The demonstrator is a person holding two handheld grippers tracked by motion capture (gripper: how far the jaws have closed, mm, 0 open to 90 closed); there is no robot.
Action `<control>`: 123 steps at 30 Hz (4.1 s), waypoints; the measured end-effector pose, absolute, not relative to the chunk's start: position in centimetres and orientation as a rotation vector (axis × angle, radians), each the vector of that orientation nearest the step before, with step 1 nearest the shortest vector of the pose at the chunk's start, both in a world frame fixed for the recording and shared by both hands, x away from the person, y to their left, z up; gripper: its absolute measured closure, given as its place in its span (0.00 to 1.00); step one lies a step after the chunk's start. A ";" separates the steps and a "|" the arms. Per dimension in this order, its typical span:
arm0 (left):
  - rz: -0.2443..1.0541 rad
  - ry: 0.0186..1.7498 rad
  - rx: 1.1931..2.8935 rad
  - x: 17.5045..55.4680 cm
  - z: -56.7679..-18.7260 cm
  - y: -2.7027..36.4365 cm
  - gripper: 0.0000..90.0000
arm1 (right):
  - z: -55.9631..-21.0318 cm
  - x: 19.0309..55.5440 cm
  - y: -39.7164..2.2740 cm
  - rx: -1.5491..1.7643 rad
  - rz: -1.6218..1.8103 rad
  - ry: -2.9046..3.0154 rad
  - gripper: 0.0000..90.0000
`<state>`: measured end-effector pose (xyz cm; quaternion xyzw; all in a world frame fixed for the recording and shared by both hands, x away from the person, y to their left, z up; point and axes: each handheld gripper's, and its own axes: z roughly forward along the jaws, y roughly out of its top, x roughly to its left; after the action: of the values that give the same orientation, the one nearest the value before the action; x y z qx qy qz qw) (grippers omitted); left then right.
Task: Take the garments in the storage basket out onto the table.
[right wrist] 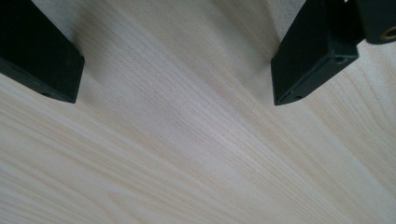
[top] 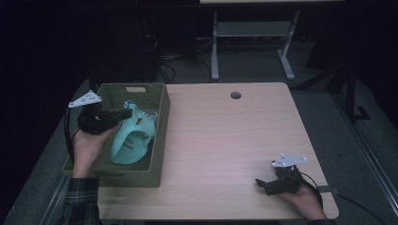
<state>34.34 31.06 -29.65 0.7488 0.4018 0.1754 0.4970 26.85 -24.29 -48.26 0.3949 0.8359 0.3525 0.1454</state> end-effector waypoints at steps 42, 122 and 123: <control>0.385 0.748 1.804 34.2 -21.6 27.7 0.98 | -48.2 26.8 -24.3 1.144 1.014 2.409 0.03; 0.017 0.498 2.010 34.9 -32.9 8.1 0.98 | -48.2 26.8 -24.2 1.142 1.019 2.412 0.03; 0.004 0.516 2.005 35.0 -33.5 7.7 0.98 | -48.2 26.8 -24.2 1.141 1.019 2.412 0.03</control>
<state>34.97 7.72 -33.47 0.8328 0.2143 0.0018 0.5105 26.76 -24.24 -48.24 0.3955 0.8359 0.3531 0.1420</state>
